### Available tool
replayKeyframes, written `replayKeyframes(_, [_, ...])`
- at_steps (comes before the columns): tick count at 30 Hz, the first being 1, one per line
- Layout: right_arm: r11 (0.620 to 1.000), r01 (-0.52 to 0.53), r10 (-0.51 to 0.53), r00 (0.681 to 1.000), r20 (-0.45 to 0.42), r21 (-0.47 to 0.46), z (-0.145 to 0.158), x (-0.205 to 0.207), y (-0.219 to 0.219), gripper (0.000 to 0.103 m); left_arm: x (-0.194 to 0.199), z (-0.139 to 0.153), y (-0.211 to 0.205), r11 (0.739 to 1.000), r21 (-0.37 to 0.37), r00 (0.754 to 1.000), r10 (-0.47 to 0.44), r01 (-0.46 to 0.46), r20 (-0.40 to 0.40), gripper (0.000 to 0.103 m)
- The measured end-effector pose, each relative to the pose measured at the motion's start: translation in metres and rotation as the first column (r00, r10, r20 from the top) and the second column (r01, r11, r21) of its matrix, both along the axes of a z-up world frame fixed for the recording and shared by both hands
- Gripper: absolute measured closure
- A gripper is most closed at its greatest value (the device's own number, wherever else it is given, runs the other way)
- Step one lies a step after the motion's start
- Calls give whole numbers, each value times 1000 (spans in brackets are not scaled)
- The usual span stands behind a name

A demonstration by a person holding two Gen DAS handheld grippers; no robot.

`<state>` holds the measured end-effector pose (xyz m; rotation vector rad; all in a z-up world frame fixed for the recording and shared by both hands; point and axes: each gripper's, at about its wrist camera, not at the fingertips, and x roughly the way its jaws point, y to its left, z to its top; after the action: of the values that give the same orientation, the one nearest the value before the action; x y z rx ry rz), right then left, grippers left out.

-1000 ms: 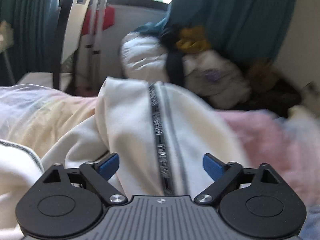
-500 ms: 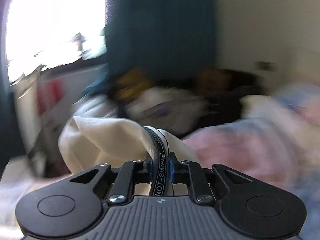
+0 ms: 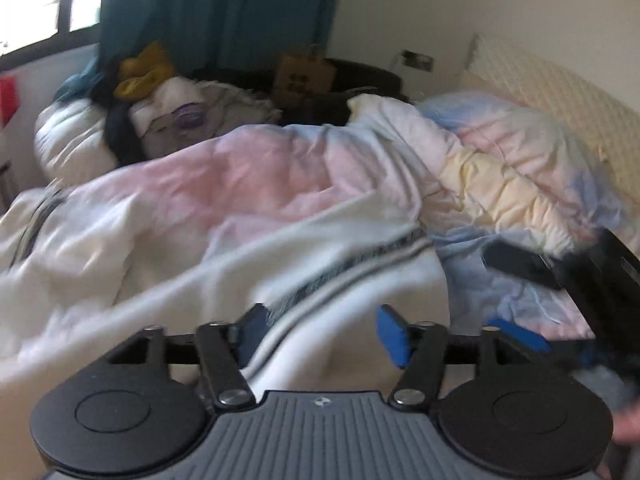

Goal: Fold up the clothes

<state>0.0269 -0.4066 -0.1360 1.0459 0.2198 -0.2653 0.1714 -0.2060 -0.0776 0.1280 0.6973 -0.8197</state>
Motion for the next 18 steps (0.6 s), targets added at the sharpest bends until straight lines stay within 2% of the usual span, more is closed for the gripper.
replayKeyframes(2, [1000,-7,7,1000,10,19,0,3,2,1,-16,2,44,996,-20,995,88,-89,-45,27])
replayKeyframes(4, [1000,-12,12,1000,16,14,5,5,5,1,-31,1,91,981,-27,975,190,-195,-111,27])
replayKeyframes(6, [1000,-21,21,1000,13,-17,12,6,8,1,-48,1,141,948,-47,940,304,-314,-157,26])
replayKeyframes(8, [998,-29,29,1000,5,-55,19,8,12,3,-67,1,179,905,-44,898,412,-423,-152,25])
replayKeyframes(11, [994,-43,38,998,-50,-101,24,16,12,3,-82,-1,205,860,-54,853,494,-508,-168,23])
replayKeyframes(12, [994,-49,42,997,-66,-98,25,20,10,3,-84,-1,210,851,-70,846,504,-521,-175,23])
replayKeyframes(14, [994,-59,50,994,-99,-92,28,27,5,5,-82,2,213,848,-99,850,504,-520,-153,23])
replayKeyframes(15, [994,-65,54,992,-116,-92,30,33,2,14,-80,3,214,848,-99,852,508,-521,-130,23])
replayKeyframes(16, [992,-72,58,989,-136,-100,33,41,-2,18,-77,3,216,847,-108,853,509,-520,-119,23])
replayKeyframes(18, [994,-65,46,979,-198,-93,35,63,-15,19,-72,1,221,839,-143,851,512,-525,-119,23])
